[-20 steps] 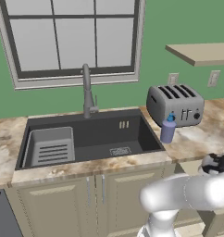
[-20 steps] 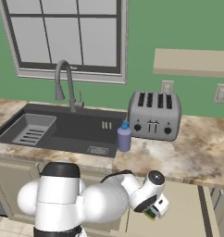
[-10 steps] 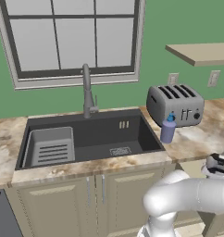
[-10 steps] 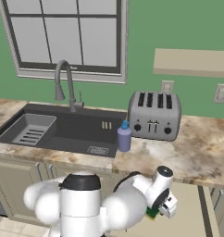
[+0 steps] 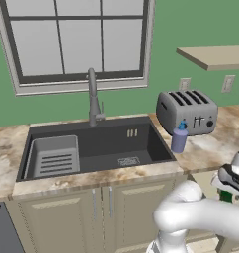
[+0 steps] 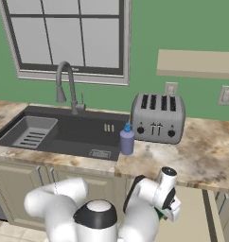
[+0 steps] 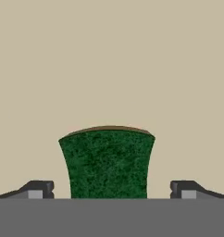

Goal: Restock the sink supplies by placing the sponge and soap dispenser on the counter and next to the sink. Make sure the soap dispenser is upright.

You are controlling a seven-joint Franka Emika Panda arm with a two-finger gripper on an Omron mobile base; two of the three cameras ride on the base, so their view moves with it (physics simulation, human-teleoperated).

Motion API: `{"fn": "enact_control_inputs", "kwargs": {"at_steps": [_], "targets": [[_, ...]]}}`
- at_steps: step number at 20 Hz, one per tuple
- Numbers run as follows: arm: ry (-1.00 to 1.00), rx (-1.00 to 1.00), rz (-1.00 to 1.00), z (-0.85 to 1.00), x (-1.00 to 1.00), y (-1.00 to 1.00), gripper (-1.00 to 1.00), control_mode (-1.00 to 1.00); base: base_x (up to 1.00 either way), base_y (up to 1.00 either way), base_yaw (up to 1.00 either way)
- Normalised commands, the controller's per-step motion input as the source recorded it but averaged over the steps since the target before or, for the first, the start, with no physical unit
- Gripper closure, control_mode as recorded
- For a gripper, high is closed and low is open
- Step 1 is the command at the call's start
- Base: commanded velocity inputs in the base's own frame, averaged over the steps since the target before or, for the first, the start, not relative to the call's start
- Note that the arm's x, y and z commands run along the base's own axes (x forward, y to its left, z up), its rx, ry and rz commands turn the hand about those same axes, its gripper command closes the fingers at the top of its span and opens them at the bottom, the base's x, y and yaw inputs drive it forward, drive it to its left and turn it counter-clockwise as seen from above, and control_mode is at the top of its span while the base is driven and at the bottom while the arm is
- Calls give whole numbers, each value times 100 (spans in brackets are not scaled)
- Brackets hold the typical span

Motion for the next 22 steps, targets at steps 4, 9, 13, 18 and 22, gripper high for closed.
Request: {"fn": "enact_control_inputs", "kwargs": {"at_steps": [4, 9, 13, 18, 22], "targets": [[2, 3, 0, -30, 0, 0, -100, -100, 0, 0, 0], [1, 3, 0, -28, 0, 0, -100, -100, 0, 0, 0], [0, 5, 0, -31, 0, 0, -100, -100, 0, 0, 0], [1, 5, 0, -40, -25, -3, 100, -100, 0, 0, 0], [0, 5, 0, -21, -35, -1, 100, -100, 0, 0, 0]]}}
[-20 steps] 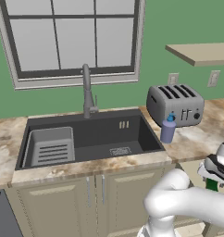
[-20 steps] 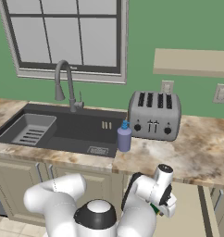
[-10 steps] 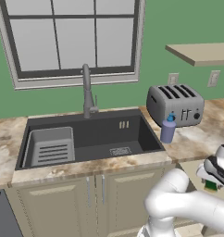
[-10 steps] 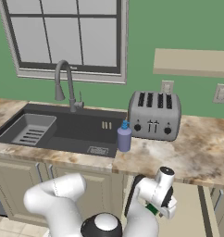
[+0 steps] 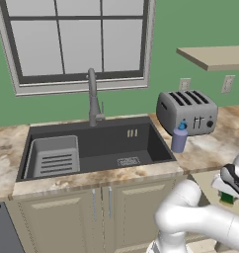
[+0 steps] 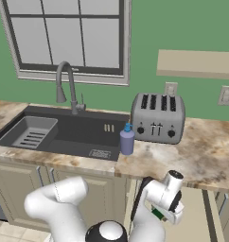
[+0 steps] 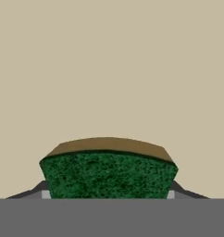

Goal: Restock the sink supplies by placing the sponge and soap dispenser on the counter and next to the sink. Make sure the soap dispenser is upright.

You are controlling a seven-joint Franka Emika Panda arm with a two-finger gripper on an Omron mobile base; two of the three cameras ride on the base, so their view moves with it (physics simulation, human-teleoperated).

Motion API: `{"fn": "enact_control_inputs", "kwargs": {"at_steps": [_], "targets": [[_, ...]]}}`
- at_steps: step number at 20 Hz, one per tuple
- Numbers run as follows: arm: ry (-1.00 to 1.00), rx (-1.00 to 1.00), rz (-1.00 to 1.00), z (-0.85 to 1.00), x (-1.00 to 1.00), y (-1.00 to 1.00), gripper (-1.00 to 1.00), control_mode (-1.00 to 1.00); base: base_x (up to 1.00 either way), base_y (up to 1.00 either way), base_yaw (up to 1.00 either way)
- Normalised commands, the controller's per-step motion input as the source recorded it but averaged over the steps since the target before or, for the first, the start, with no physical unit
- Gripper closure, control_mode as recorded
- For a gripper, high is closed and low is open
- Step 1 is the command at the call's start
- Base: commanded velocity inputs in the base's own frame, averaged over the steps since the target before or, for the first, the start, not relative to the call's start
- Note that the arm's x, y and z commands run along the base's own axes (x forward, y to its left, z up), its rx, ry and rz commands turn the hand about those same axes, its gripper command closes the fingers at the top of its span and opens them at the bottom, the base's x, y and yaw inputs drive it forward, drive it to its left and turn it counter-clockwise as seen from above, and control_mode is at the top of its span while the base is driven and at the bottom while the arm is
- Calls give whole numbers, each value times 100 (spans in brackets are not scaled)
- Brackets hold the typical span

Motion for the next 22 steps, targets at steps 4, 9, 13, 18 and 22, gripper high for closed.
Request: {"fn": "enact_control_inputs", "kwargs": {"at_steps": [4, 9, 13, 18, 22], "targets": [[1, 3, 0, -13, -47, 0, 100, -100, 0, 0, 0], [0, 3, -4, 9, -43, -3, 100, -100, 0, 0, 0], [0, 4, -12, 80, -7, -5, 100, -100, 0, 0, 0], [-2, 0, -6, 100, 0, 7, 100, -100, 0, 0, 0], [-1, 0, -7, 98, 0, 43, 100, -100, 0, 0, 0]]}}
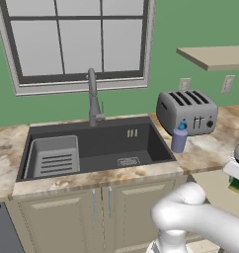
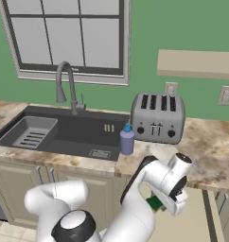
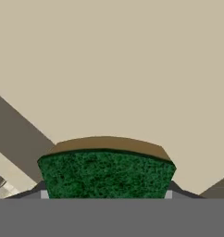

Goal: Restock the sink supplies by placing the sponge and soap dispenser on the counter and next to the sink. Make sure the soap dispenser is upright.

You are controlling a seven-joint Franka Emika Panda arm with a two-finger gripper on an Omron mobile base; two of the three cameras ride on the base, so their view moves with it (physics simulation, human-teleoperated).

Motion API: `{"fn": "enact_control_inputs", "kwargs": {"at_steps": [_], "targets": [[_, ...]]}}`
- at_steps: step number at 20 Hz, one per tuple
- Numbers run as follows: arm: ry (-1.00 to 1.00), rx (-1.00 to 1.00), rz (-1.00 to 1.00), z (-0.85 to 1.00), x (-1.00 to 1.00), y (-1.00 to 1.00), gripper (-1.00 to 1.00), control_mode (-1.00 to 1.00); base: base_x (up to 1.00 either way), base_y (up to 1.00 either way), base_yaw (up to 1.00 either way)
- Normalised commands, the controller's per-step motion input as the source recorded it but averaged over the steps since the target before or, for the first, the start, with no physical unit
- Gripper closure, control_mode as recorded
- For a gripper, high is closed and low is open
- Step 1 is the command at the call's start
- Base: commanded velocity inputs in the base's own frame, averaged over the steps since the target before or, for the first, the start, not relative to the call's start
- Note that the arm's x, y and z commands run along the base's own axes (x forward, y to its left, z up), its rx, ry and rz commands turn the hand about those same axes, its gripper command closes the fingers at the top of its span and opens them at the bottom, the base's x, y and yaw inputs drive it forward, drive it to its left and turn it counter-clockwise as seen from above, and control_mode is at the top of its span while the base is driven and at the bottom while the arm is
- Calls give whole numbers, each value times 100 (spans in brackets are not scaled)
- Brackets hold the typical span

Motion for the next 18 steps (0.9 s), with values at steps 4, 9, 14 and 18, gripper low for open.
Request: {"fn": "enact_control_inputs", "kwargs": {"at_steps": [4, 9, 14, 18], "targets": [[0, 0, -9, 74, 0, 82, 100, -100, 0, 0, 0], [0, 0, -10, 45, 12, 99, 100, -100, 0, 0, 0], [5, 0, -10, 40, 15, 93, 100, -100, 0, 0, 0], [9, 0, -11, 13, 38, 59, 100, -100, 0, 0, 0]]}}
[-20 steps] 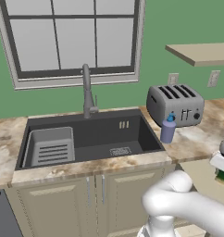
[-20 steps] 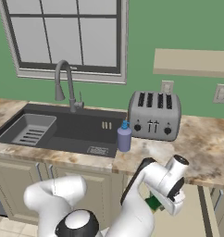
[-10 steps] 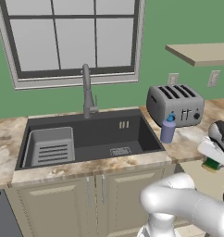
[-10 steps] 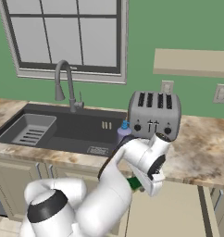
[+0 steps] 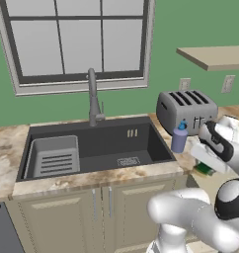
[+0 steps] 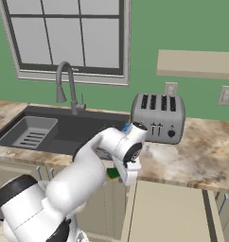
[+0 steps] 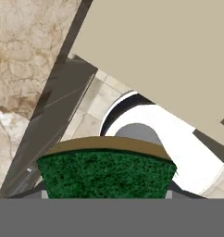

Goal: Restock the sink supplies by placing the sponge and soap dispenser on the counter and next to the sink. Make sure the soap dispenser is upright.

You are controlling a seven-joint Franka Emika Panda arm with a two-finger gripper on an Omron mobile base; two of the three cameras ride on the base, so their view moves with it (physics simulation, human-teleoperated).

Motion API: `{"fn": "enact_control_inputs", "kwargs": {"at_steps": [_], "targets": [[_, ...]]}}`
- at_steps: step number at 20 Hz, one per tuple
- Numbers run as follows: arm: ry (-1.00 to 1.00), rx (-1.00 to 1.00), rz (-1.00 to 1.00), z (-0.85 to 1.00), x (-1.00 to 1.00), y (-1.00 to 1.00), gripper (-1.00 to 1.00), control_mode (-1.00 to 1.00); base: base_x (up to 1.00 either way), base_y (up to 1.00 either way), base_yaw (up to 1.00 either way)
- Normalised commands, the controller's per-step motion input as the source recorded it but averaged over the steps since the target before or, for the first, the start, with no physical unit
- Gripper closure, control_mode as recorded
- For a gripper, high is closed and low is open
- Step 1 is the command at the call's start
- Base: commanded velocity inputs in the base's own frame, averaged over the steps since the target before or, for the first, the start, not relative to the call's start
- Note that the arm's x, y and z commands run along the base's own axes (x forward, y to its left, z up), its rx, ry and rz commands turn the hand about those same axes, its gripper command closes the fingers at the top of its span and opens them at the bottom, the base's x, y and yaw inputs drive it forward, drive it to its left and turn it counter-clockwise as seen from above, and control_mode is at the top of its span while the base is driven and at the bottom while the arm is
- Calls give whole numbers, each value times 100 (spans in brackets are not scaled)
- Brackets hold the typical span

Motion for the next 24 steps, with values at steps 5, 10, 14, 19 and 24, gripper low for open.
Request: {"fn": "enact_control_inputs", "kwargs": {"at_steps": [5, 10, 14, 19, 24], "targets": [[16, 0, -8, 7, 66, 19, 100, -100, 0, 0, 0], [15, 0, -10, 0, 74, 0, 100, -100, 0, 0, 0], [9, 0, -16, -3, 51, 0, 100, -100, 0, 0, 0], [1, 2, -15, -25, 9, 0, 100, -100, 0, 0, 0], [-1, 3, -11, -29, 2, 0, 100, -100, 0, 0, 0]]}}
